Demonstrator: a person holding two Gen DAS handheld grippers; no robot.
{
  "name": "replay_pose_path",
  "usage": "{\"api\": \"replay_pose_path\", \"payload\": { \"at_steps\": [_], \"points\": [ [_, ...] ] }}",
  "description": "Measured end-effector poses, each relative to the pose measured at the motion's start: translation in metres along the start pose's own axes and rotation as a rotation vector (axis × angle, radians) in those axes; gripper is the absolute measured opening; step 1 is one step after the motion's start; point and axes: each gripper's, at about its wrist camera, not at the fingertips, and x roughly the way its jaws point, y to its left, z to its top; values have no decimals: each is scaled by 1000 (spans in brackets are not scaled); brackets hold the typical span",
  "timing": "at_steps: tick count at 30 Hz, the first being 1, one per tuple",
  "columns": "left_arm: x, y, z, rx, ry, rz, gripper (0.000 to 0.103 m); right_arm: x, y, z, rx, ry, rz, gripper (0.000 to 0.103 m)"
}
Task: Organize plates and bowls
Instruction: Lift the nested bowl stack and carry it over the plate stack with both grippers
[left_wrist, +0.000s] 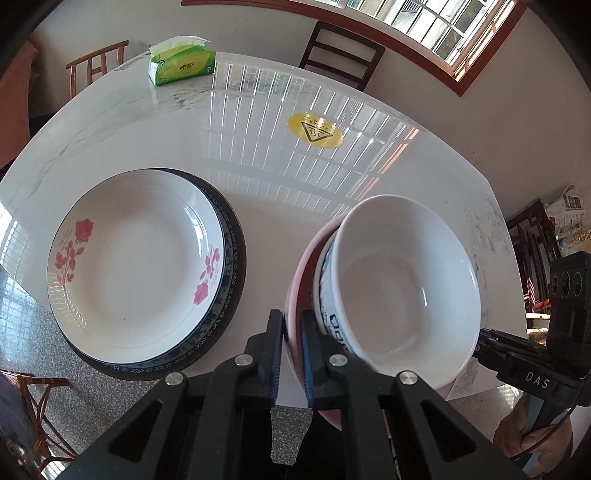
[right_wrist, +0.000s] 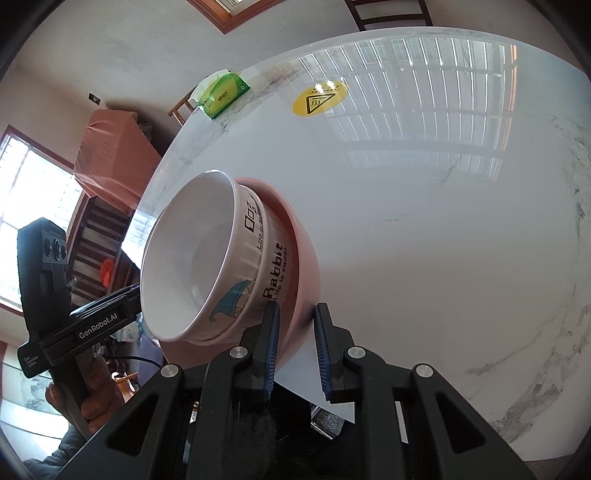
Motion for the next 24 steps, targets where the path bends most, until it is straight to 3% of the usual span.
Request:
{"api": "replay_pose_path", "payload": {
  "at_steps": [24],
  "points": [
    [-32, 20, 3, -30, -64, 24, 7, 0, 32, 14, -26, -6, 34, 20]
  ]
}}
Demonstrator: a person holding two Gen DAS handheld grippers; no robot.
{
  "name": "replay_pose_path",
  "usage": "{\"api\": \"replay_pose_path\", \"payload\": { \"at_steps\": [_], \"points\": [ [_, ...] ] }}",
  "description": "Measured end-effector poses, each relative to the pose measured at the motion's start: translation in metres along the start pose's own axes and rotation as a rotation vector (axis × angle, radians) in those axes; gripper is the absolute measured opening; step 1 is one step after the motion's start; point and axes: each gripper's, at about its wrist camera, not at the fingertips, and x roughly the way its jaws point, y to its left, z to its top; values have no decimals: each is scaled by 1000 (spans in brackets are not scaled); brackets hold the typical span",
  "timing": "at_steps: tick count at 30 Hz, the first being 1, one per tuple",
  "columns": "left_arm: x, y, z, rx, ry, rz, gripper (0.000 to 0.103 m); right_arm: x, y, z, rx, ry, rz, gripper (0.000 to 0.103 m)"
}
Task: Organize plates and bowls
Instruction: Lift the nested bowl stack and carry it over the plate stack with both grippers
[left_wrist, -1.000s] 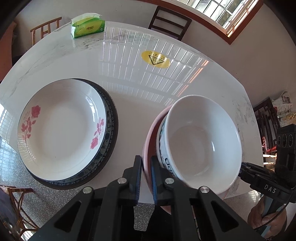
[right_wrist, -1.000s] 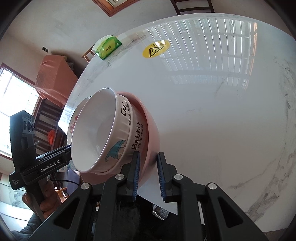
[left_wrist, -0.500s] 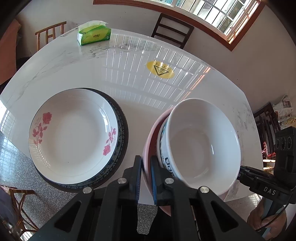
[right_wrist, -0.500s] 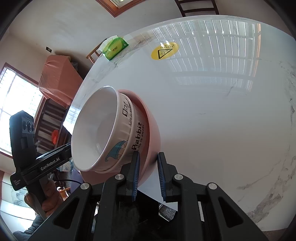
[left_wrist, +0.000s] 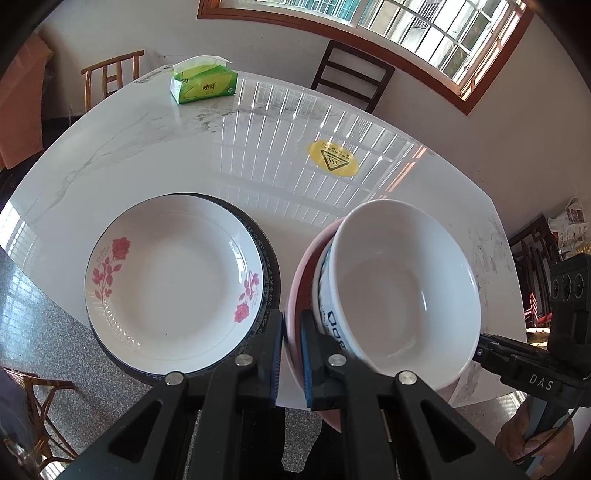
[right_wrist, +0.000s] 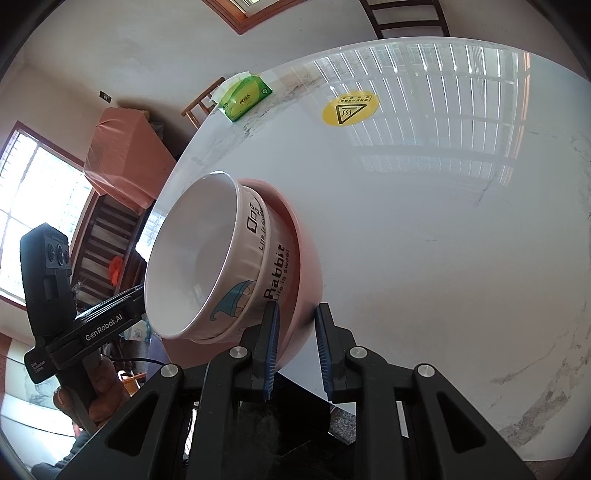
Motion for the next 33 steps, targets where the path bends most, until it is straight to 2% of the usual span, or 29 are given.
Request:
{"api": "replay_pose_path", "payload": {
  "at_steps": [15, 33],
  "points": [
    [-30, 31, 8, -50, -46, 17, 7, 7, 38, 16, -57, 9, 22, 21],
    [-60, 85, 21, -147, -114, 68, 7, 41, 89, 34, -125, 50, 73, 22]
  ]
}}
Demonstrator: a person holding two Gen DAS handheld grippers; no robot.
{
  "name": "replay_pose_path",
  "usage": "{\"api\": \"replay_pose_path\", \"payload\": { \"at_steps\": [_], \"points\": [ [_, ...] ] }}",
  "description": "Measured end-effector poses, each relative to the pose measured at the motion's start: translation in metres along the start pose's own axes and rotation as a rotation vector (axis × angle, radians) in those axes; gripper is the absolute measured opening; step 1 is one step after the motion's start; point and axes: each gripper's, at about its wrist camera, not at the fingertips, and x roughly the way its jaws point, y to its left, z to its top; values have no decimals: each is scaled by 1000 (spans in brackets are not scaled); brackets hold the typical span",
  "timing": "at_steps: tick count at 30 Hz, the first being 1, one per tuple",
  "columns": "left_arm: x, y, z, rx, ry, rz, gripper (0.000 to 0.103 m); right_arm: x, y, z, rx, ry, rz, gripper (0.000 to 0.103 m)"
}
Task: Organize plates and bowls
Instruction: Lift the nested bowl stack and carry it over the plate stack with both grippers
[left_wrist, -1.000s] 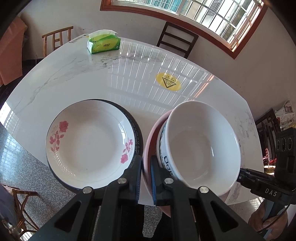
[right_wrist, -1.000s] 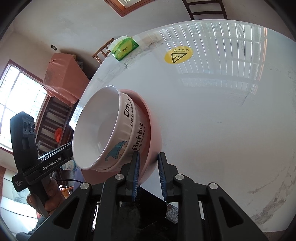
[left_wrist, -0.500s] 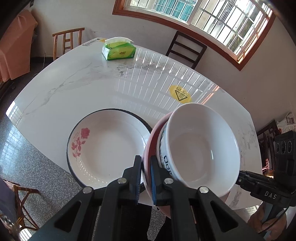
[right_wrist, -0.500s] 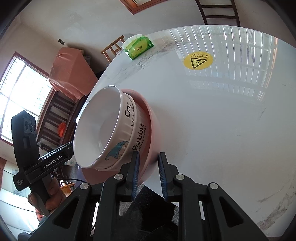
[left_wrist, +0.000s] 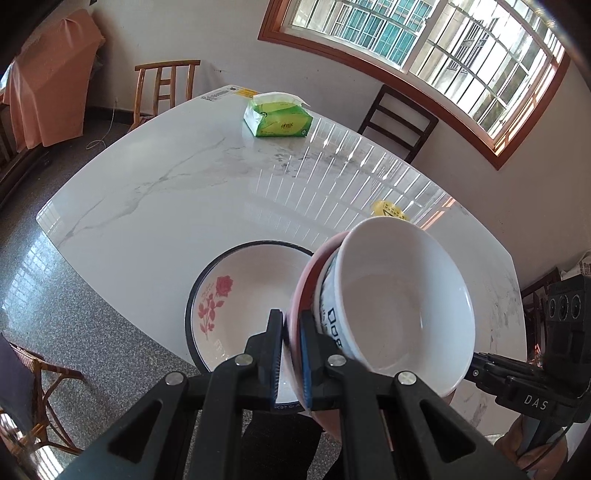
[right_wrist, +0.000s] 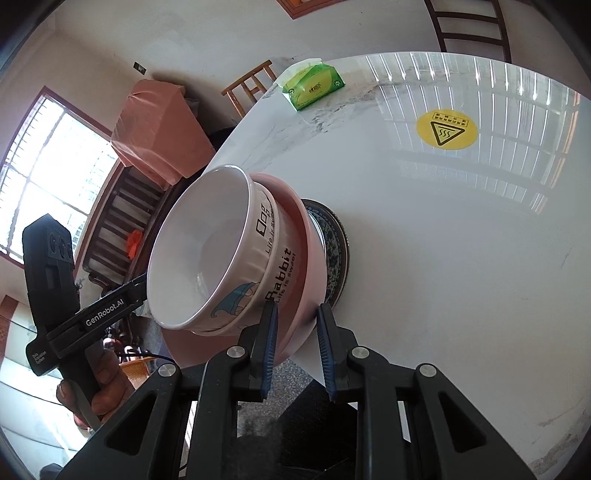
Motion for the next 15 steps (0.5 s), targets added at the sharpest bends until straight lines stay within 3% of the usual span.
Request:
{"api": "replay_pose_path", "payload": {
  "at_steps": [15],
  "points": [
    [7, 34, 12, -51, 5, 26, 7, 26, 16, 14, -10, 26, 28, 22]
  ]
}}
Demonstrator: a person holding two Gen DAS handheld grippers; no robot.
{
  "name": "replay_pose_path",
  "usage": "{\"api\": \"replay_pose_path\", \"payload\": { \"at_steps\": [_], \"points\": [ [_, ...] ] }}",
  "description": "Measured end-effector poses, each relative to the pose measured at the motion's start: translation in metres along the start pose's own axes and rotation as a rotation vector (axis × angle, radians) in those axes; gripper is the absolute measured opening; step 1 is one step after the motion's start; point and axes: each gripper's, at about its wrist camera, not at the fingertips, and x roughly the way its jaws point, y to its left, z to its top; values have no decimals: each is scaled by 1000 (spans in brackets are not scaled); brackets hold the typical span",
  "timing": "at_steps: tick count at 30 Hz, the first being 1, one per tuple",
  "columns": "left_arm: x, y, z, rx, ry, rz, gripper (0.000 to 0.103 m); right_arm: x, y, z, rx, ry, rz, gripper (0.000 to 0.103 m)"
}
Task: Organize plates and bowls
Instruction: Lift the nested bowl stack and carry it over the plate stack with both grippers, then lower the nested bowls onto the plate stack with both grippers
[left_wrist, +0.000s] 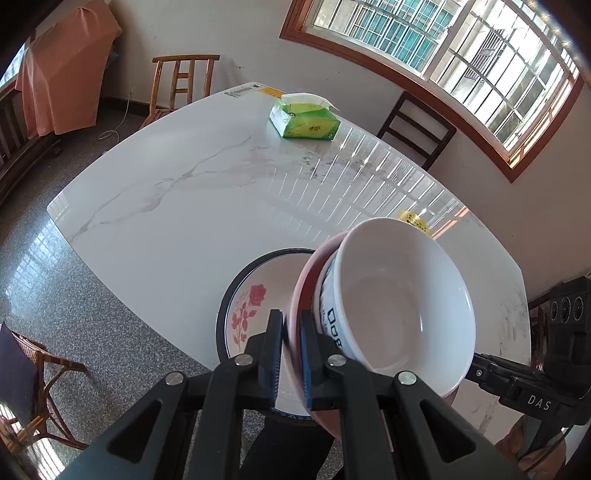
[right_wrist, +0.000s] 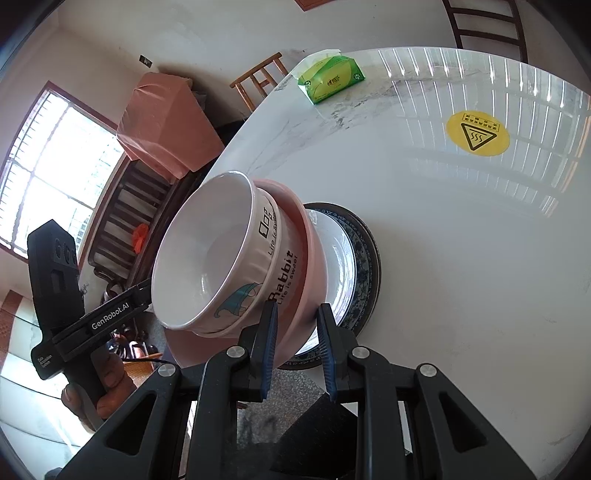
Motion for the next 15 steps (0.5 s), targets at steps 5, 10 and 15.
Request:
{"api": "replay_pose_path", "payload": {
  "at_steps": [5, 10, 15],
  "points": [
    [4, 7, 2, -14, 6, 7, 7, 7, 3, 2, 1, 9, 5, 22],
    [7, 13, 4, -25, 9, 12, 7, 13, 4, 4, 0, 16, 10, 22],
    [12, 16, 5, -32, 15, 16, 7, 17, 4, 3, 3, 24, 13, 22]
  ]
}}
